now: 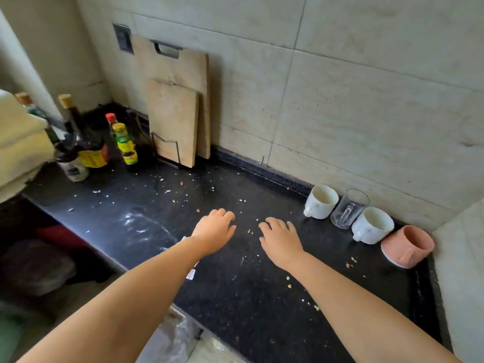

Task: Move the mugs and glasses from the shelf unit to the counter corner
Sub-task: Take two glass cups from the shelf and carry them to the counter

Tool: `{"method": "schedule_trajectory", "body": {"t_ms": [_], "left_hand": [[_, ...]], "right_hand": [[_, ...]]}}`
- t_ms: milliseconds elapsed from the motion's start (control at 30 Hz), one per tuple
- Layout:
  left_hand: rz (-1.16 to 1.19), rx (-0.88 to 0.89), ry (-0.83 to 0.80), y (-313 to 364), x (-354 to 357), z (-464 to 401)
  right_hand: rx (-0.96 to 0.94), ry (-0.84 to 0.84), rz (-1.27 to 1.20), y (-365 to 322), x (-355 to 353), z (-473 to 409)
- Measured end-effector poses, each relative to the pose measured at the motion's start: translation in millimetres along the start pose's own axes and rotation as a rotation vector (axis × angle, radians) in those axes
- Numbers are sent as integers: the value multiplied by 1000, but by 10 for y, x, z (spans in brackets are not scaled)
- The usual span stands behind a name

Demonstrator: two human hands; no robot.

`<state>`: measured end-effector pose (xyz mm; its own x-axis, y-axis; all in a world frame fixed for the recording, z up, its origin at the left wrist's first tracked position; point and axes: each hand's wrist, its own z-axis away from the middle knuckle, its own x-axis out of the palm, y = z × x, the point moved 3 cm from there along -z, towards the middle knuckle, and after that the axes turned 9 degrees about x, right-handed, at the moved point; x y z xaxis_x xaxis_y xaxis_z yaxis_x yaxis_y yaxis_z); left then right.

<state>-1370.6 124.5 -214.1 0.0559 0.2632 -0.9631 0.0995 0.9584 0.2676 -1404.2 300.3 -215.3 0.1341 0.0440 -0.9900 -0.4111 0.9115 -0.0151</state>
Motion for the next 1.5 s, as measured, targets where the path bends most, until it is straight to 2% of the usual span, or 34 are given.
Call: {"method": "schedule_trajectory", "body": {"t_ms": [200,467,733,933,1300,1500], "left_hand": [[-13,-151,51,-483,-332,1058],[-72,-381,166,-972,-630,3205],[-84,-725,295,-1398,-843,5105],[-70,-989,276,-1555,-787,6133],[-6,-1534,502,-1443,-766,7762],[2,-1678,565,-1376,-816,8685]], "right_hand": [[-166,41,35,-997,-142,269],[-439,80,120,-2591,-67,1282],[-810,127,61,-4243,-86,2244],[-1073,105,126,-5206,56,2715],[-1551,72,201,-6725,273,3698],[-1721,71,153,-7436,269,4455]]}}
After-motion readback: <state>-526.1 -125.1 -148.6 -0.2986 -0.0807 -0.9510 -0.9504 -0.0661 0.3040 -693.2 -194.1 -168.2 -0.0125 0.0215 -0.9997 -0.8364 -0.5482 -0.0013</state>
